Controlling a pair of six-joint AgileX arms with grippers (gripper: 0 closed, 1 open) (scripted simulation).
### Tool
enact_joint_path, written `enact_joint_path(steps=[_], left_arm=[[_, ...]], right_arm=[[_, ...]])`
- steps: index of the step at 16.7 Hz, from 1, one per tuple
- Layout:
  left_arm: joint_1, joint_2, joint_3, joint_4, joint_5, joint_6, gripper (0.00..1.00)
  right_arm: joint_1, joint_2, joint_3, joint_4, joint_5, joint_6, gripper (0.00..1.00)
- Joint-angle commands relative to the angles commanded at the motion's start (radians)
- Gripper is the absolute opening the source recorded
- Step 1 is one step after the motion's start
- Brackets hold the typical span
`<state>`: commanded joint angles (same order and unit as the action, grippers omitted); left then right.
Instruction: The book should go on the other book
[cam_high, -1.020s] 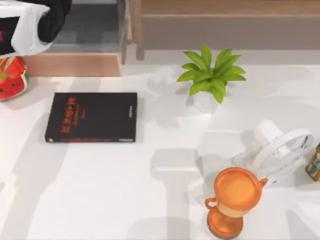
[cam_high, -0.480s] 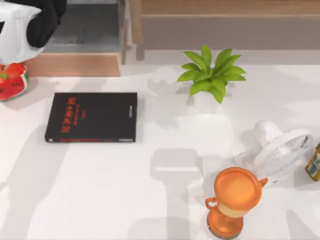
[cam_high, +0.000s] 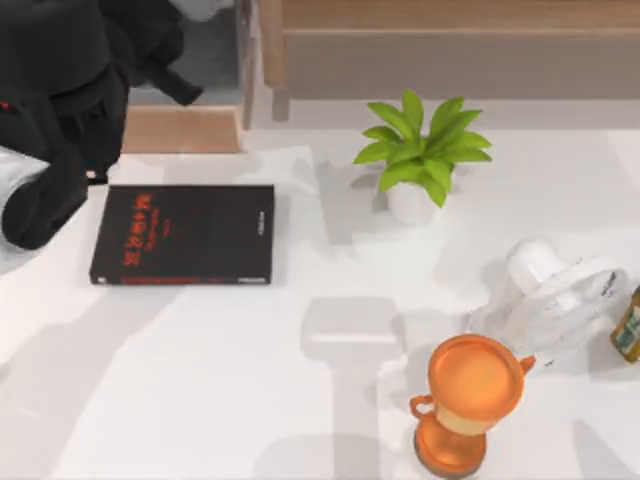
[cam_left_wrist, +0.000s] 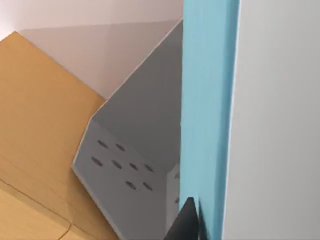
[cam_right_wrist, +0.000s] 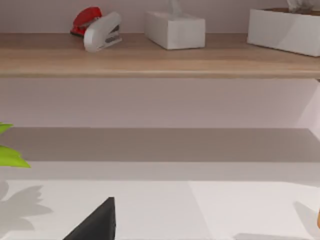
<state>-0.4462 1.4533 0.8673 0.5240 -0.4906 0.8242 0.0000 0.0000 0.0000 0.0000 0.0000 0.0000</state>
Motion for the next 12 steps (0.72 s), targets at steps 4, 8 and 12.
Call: enact_joint_path(steps=[4,8,12], left_arm=[[-0.051,0.017,-0.188,0.001,0.016,0.303,0.00],[-0.060,0.138,-0.296,0.020,0.072,0.463,0.00],[-0.059,0.200,-0.332,0.030,0.098,0.511,0.00]], right_arm=[[0.000,0.000,0.000,0.000,0.000,0.000,1.00],[0.000,0.000,0.000,0.000,0.000,0.000,1.00],[0.000,0.000,0.000,0.000,0.000,0.000,1.00]])
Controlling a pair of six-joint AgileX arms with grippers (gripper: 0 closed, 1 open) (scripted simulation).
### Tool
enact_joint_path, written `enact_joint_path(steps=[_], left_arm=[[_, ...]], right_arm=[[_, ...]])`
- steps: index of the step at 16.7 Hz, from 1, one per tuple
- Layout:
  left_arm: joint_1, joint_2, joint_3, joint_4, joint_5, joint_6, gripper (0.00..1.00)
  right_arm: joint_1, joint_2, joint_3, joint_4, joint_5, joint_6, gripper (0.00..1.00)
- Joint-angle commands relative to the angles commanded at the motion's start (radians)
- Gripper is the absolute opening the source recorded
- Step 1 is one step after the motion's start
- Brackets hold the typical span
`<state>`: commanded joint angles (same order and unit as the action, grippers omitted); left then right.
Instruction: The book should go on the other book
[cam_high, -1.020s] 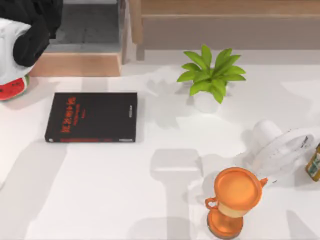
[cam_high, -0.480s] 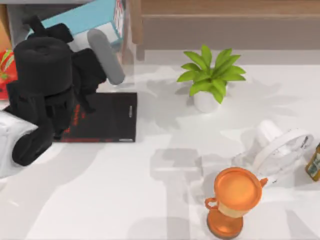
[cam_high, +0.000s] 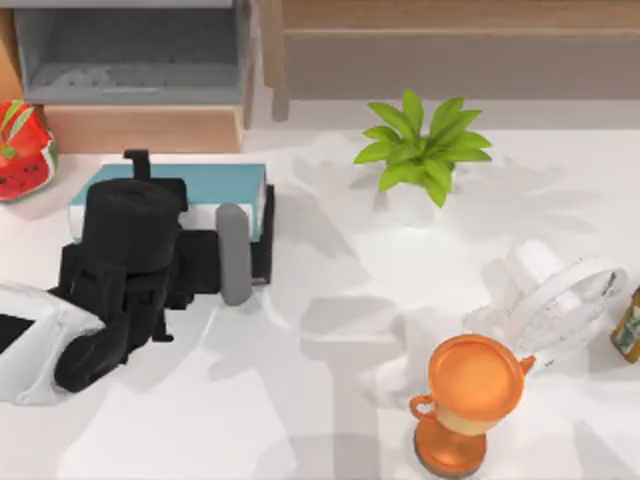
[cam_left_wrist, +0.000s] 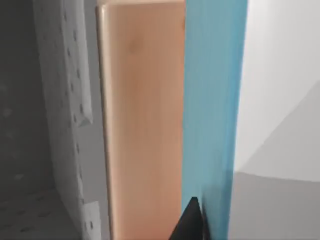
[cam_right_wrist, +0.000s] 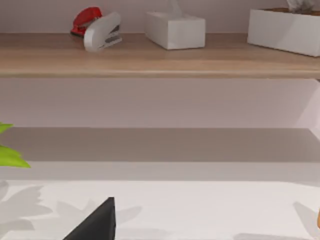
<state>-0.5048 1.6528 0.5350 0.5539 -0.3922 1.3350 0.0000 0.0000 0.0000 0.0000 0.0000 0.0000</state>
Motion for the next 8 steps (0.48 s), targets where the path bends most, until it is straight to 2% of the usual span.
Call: enact_joint_path(steps=[8], left_arm=[[0.008,0.022,0.013,0.011,0.007,0.005,0.00]], right_arm=[[0.000,0.000,0.000,0.000,0.000,0.000,1.00]])
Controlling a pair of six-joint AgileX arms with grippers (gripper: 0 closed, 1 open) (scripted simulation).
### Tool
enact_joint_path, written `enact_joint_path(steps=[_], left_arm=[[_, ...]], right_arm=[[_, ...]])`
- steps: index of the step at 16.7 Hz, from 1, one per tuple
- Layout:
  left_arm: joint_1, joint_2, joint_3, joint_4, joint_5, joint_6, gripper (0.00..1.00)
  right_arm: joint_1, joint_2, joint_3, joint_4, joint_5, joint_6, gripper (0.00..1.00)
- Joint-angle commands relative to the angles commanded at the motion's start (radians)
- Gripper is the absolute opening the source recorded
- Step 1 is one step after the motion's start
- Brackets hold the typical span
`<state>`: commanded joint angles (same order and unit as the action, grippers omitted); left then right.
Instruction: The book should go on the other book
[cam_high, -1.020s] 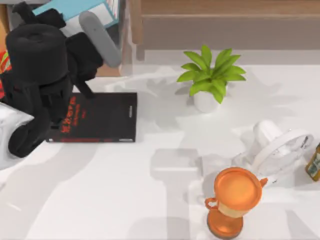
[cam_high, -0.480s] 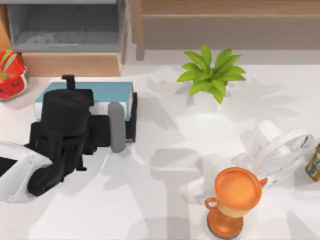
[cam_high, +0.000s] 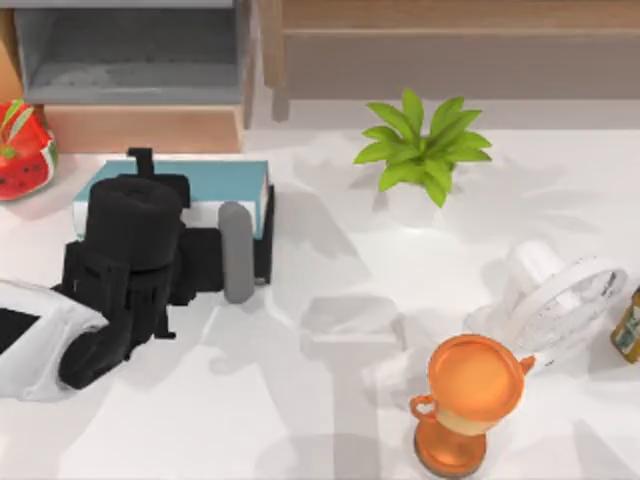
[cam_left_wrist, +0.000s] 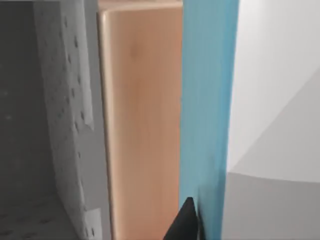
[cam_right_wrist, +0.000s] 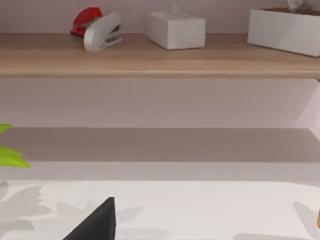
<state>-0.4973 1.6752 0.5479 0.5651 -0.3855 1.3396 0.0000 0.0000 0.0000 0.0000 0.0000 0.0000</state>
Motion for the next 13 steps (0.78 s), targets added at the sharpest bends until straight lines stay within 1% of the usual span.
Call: enact_joint_path(steps=[2,13], left_arm=[[0.000,0.000,0.000,0.000,0.000,0.000,0.00],[0.000,0.000,0.000,0.000,0.000,0.000,0.83]], right_arm=[[0.000,0.000,0.000,0.000,0.000,0.000,1.00],[0.000,0.000,0.000,0.000,0.000,0.000,1.00]])
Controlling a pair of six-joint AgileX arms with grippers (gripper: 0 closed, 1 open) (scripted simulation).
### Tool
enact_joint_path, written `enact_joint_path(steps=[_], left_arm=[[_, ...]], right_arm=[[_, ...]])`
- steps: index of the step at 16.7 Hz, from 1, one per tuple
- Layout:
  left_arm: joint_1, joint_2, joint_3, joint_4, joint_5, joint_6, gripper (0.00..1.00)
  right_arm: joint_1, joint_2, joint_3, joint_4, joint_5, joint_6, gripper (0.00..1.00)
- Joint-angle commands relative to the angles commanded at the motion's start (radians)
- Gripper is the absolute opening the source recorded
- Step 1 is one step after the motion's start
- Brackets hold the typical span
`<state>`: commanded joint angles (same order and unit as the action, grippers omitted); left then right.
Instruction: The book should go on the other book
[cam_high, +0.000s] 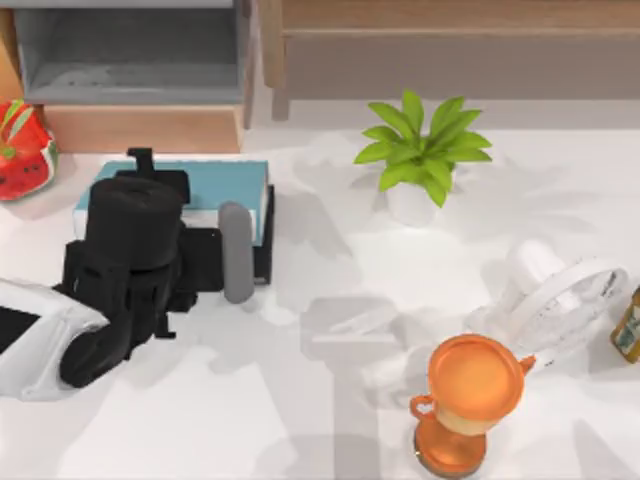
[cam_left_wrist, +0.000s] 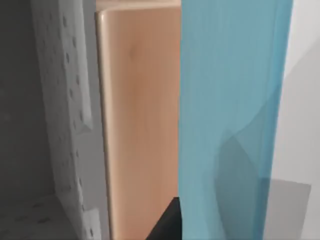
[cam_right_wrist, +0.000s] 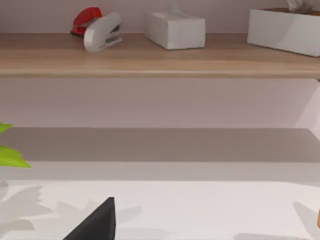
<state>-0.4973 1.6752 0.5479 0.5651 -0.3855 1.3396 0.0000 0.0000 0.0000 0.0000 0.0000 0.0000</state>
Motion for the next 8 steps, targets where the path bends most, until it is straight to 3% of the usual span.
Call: enact_joint_path(steps=[2,8], left_arm=[[0.000,0.000,0.000,0.000,0.000,0.000,0.98],[0.000,0.000,0.000,0.000,0.000,0.000,1.00]], right_arm=[[0.000,0.000,0.000,0.000,0.000,0.000,1.00],[0.000,0.000,0.000,0.000,0.000,0.000,1.00]])
